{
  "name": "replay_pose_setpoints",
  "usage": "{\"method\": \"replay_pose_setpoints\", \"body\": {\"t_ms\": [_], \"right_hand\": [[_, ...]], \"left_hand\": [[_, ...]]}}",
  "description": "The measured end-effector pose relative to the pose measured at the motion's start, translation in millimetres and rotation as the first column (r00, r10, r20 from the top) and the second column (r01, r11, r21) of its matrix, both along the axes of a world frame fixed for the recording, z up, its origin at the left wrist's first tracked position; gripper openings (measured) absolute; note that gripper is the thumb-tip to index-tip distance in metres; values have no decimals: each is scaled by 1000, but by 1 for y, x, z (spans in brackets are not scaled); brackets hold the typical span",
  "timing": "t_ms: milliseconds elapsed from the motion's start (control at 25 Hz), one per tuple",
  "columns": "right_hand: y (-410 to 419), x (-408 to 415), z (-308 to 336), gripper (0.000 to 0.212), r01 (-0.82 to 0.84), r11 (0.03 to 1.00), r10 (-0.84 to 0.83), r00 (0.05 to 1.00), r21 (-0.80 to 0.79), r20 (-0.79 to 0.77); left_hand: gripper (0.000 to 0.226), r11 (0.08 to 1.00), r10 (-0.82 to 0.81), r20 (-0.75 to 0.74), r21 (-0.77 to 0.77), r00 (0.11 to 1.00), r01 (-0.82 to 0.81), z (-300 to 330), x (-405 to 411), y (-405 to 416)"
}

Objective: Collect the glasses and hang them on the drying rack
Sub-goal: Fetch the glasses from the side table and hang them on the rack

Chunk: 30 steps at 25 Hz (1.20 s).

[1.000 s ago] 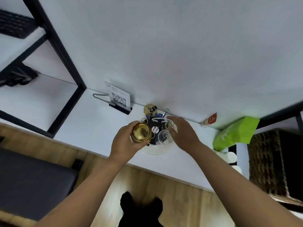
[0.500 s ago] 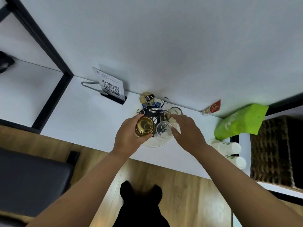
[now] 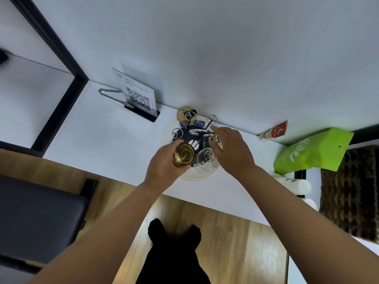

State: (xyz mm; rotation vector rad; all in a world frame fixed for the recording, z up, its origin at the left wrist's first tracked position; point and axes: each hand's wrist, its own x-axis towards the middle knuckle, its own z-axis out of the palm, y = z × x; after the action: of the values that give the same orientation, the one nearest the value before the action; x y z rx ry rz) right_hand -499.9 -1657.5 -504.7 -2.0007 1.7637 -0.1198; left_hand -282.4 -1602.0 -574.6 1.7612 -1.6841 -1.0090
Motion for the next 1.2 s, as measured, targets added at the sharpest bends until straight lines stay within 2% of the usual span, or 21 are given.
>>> {"method": "replay_pose_setpoints", "body": {"t_ms": [200, 480, 680, 1040, 1200], "right_hand": [[-11, 7, -7, 41, -10, 1000, 10, 999, 9, -44], [-16, 8, -16, 29, -105, 980, 77, 984, -168, -160], [-12, 6, -18, 26, -99, 976, 75, 989, -195, -126], [-8, 8, -21, 27, -49, 982, 37, 997, -182, -69], [0, 7, -20, 34, 34, 993, -30, 999, -117, 38]], "left_hand": [[84, 1000, -8, 22, -2, 1000, 9, -17, 0, -3], [86, 999, -45, 68, 0, 997, 46, -27, 0, -7], [86, 999, -48, 54, 8, 997, 47, -29, 2, -10], [89, 988, -152, 20, 16, 988, 152, -30, 13, -31], [91, 986, -168, 20, 16, 986, 168, -31, 19, -34]]}}
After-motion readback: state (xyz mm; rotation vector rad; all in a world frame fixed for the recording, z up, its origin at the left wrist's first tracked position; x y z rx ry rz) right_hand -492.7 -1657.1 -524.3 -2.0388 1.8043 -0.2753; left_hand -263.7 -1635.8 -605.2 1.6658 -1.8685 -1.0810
